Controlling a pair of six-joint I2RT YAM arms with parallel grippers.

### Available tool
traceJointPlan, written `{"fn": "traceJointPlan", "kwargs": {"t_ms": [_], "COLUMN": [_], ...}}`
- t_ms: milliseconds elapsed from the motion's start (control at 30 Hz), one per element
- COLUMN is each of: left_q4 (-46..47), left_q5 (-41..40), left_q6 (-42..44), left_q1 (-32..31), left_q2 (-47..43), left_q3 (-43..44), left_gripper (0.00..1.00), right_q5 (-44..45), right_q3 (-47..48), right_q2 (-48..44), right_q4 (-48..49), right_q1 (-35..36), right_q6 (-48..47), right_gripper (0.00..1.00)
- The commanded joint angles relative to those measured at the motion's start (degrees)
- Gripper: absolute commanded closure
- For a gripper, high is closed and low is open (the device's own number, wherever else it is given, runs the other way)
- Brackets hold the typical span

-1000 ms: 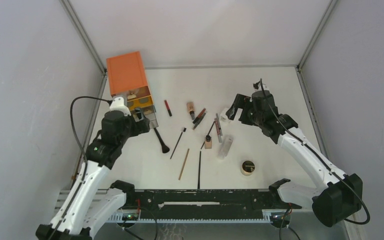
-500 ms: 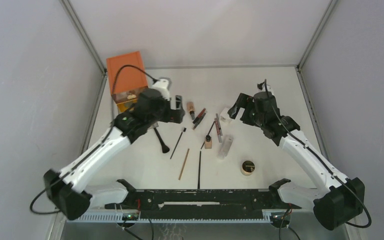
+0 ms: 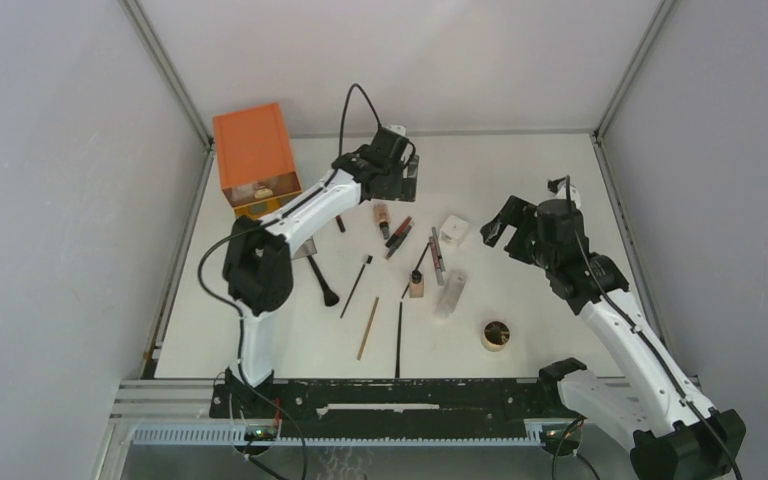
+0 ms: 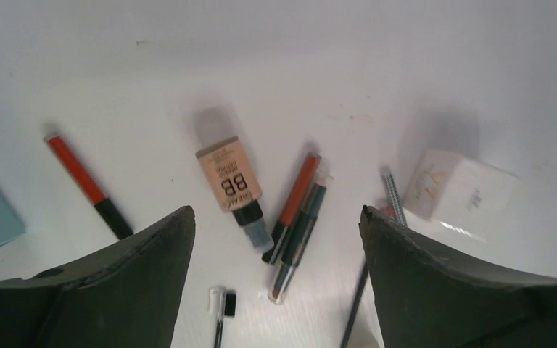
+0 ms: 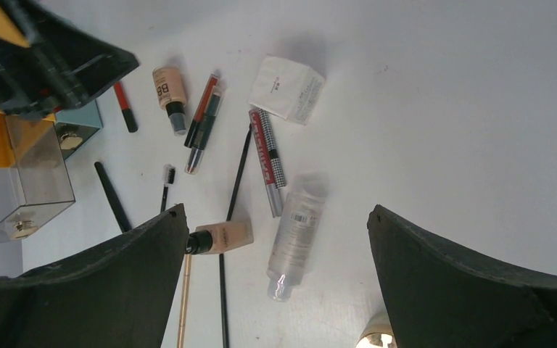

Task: Organize the makeup
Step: Pick up the makeup from the center of the board.

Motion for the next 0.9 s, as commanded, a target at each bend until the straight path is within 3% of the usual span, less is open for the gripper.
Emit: {"fn": "traceJointPlan", "kwargs": {"t_ms": [0, 400, 667, 867], "left_q4": [-5.4, -7.2, -5.0, -2.7], "left_q5": [0.6, 0.7, 3.5, 9.1], "left_q6": [-3.5, -5.5, -5.2, -4.4], "left_q1": [2.6, 4.3, 5.1, 6.4], "left_q2": [6.0, 14.9, 15.8, 15.0], "left_q3": [7.1, 8.3, 6.9, 5.1], "left_gripper": [0.14, 0.32, 0.41, 0.63], "right_q5": [-0.7, -3.4, -4.2, -4.7], "right_q3": [-0.4, -1.4, -1.5, -1.8], "right_q2": [-2.4, -1.6, -1.5, -1.7], "right_q4": [-0.7, 0.9, 0.5, 1.0], "right_q1": [-1.4, -2.1, -2.1, -2.1], "right_q6": [-0.6, 0.0, 0.4, 0.9], "right_gripper": [0.00, 0.00, 0.00, 0.00]}}
